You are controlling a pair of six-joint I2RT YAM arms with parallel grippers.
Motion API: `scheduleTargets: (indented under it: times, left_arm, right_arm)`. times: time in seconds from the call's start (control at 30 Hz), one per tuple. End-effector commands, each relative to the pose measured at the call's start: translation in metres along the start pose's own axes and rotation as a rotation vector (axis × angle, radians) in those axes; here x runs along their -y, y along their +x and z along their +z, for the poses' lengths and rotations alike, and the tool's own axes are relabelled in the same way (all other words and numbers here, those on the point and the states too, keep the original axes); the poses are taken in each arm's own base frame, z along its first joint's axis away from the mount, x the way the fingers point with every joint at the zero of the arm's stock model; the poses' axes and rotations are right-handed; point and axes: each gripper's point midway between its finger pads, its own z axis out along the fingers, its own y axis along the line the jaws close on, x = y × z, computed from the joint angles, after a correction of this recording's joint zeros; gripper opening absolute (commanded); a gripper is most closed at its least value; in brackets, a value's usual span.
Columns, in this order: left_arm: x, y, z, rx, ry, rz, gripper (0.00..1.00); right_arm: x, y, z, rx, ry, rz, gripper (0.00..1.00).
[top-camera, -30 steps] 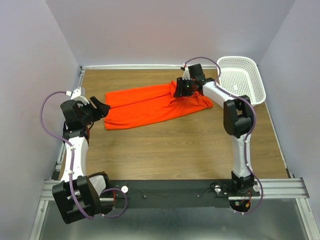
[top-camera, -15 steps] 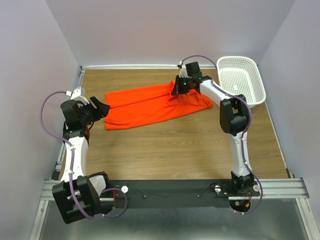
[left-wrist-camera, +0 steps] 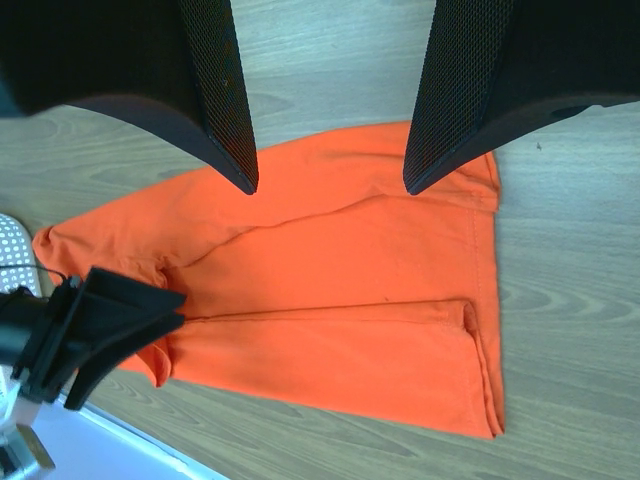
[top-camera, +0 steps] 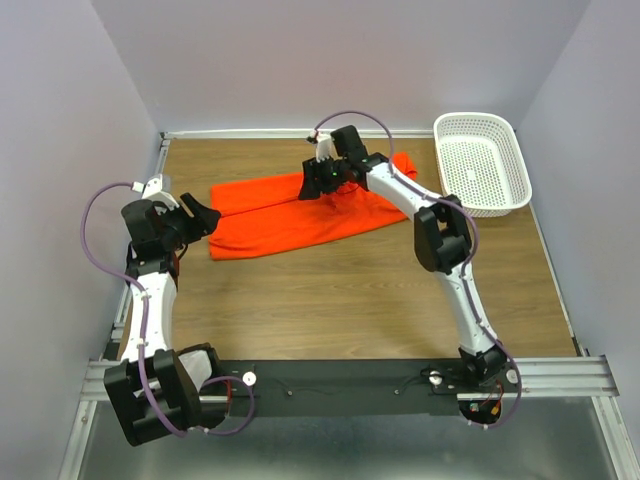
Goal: Fold and stack the t-shirts
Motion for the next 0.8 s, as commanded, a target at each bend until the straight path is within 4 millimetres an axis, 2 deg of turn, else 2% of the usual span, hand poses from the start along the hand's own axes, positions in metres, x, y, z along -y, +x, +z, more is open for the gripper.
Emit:
scheduleTargets:
  times: [0.0,0.07,0.1,0.13,0.2,0.23,0.3,0.33,0.37,0.4,0.5,0.6,0.77]
  left_arm:
    - [0.004,0.004,0.001,-0.009,0.026,0.008,0.68]
    - [0.005,0.004,0.001,-0.009,0.030,0.011,0.68]
    - [0.005,0.003,0.001,-0.006,0.030,0.009,0.68]
    - [0.006,0.003,0.000,-0.004,0.036,0.011,0.68]
    - [0.008,0.004,0.000,-0.006,0.045,0.009,0.68]
    - [0.008,0.004,0.000,-0.008,0.047,0.008,0.68]
    - [0.010,0.003,0.000,-0.006,0.056,0.012,0.68]
    - [0.009,0.004,0.000,-0.007,0.054,0.011,0.68]
    - [0.010,0.003,0.000,-0.005,0.056,0.013,0.68]
    - [0.009,0.003,0.000,-0.004,0.054,0.011,0.68]
    - [0.010,0.003,-0.001,-0.001,0.053,0.012,0.68]
    - [0.010,0.003,-0.001,-0.002,0.054,0.012,0.68]
    - [0.009,0.002,-0.001,-0.001,0.052,0.013,0.68]
  right_arm:
    - [-0.009,-0.018,-0.047,0.021,-0.016,-0.204,0.64]
    - [0.007,-0.024,-0.072,0.038,0.092,-0.211,0.54]
    - [0.024,-0.015,-0.080,0.026,0.147,-0.167,0.43]
    - [0.027,-0.021,-0.091,0.043,0.182,-0.168,0.35]
    - [0.041,-0.014,-0.100,0.031,0.239,-0.160,0.35]
    - [0.044,-0.002,-0.100,0.008,0.247,-0.165,0.35]
    - [0.047,0.005,-0.100,-0.005,0.263,-0.156,0.36]
    - [0.050,0.010,-0.098,-0.012,0.272,-0.126,0.38]
    - [0.057,0.016,-0.092,-0.025,0.291,-0.100,0.48]
    - [0.061,0.019,-0.089,-0.028,0.305,-0.074,0.52]
    - [0.065,0.030,-0.076,-0.044,0.296,0.001,0.54]
    - [0.064,0.031,-0.070,-0.043,0.288,0.047,0.54]
    - [0.075,0.031,-0.060,-0.033,0.345,0.105,0.53]
